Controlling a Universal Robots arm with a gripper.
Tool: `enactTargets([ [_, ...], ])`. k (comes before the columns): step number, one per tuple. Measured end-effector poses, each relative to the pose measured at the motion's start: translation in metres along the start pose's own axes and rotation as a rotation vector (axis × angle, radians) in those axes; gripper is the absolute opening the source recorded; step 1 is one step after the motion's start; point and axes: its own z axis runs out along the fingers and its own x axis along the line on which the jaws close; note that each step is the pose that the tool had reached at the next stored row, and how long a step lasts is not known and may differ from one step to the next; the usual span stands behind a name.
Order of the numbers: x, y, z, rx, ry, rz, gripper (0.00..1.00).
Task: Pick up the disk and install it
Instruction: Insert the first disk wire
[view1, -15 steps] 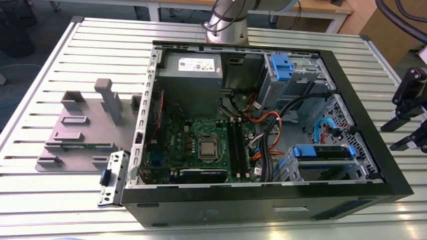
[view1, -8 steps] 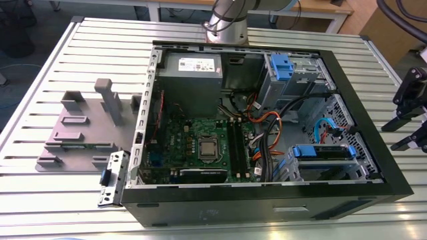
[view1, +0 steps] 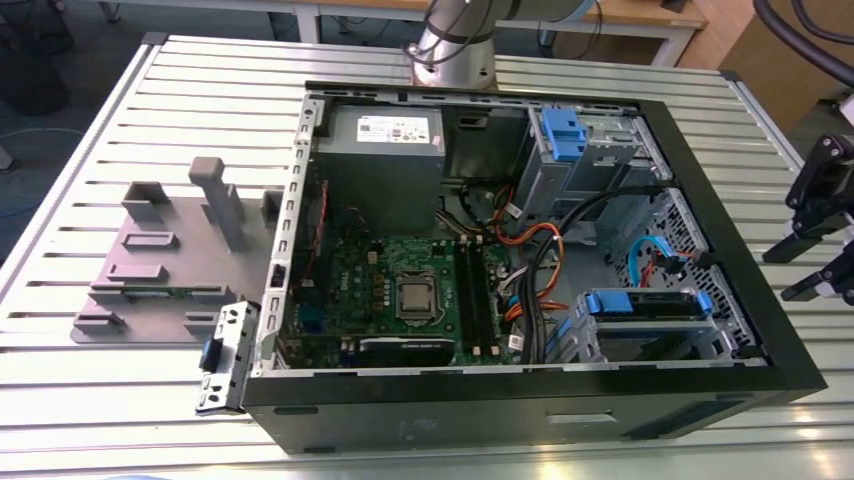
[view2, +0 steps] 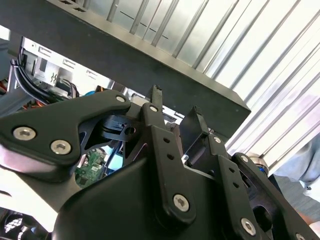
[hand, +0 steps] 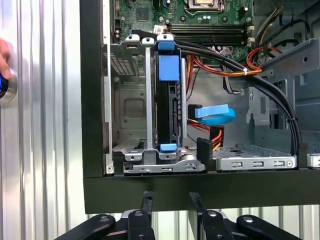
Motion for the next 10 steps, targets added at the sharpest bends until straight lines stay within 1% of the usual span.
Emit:
enactTargets([
  [3, 0.0002, 0.0068, 0.0005, 0.0001, -0.0002, 0.0, 0.41],
  [8, 0.0008, 0.0222, 0.0015, 0.0002, -0.0013, 0.0, 0.41],
  [10, 0.0009, 0.0252, 0.0018, 0.0001, -0.0021, 0.0, 0.41],
])
